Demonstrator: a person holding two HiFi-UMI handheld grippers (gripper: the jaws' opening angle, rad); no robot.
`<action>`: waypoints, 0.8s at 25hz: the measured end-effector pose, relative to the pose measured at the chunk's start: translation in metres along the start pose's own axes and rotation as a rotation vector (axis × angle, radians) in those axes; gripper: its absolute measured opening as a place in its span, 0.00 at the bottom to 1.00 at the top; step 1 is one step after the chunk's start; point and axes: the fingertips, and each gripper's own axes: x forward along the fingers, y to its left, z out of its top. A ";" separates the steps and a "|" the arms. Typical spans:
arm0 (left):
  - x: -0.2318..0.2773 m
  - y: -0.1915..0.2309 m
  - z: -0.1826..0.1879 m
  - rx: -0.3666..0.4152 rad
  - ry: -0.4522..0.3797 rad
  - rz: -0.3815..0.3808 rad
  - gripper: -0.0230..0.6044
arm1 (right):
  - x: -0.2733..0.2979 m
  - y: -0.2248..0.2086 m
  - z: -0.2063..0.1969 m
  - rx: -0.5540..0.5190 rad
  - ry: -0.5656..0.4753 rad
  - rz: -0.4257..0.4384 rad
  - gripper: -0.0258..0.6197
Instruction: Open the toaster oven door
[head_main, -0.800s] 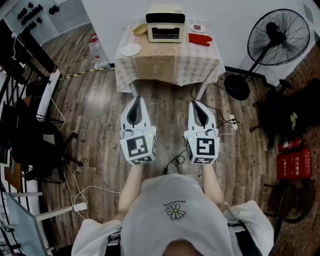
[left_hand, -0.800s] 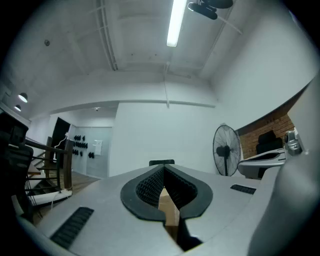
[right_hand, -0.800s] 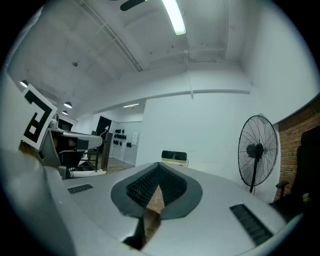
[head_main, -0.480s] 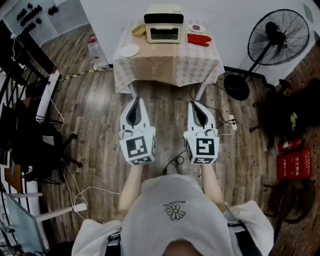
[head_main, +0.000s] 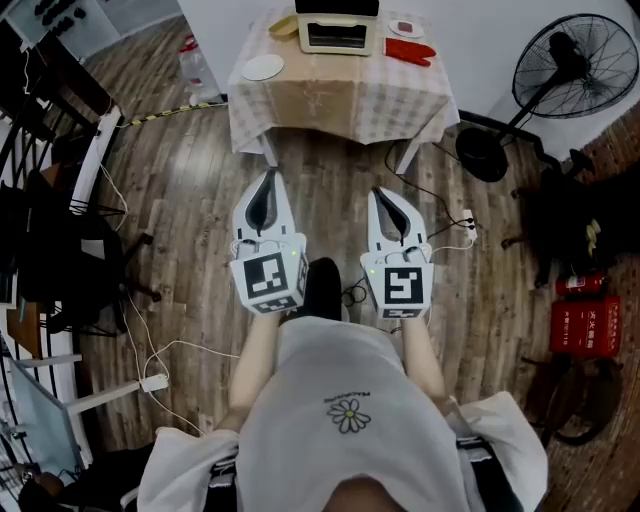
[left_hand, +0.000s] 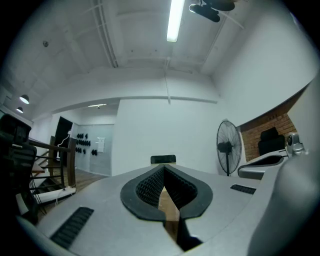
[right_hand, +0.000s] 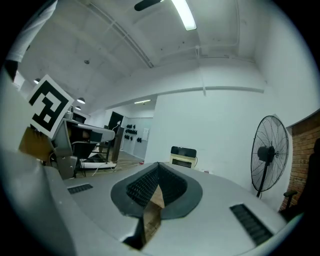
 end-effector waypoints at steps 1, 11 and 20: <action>0.000 0.001 0.000 -0.002 0.001 0.004 0.06 | 0.000 0.004 -0.003 0.000 0.004 0.016 0.05; 0.036 0.003 0.002 -0.012 -0.043 -0.021 0.06 | 0.032 -0.026 -0.018 0.042 0.035 -0.071 0.05; 0.116 -0.002 -0.020 0.015 -0.011 -0.059 0.06 | 0.090 -0.061 -0.037 0.003 0.066 -0.088 0.05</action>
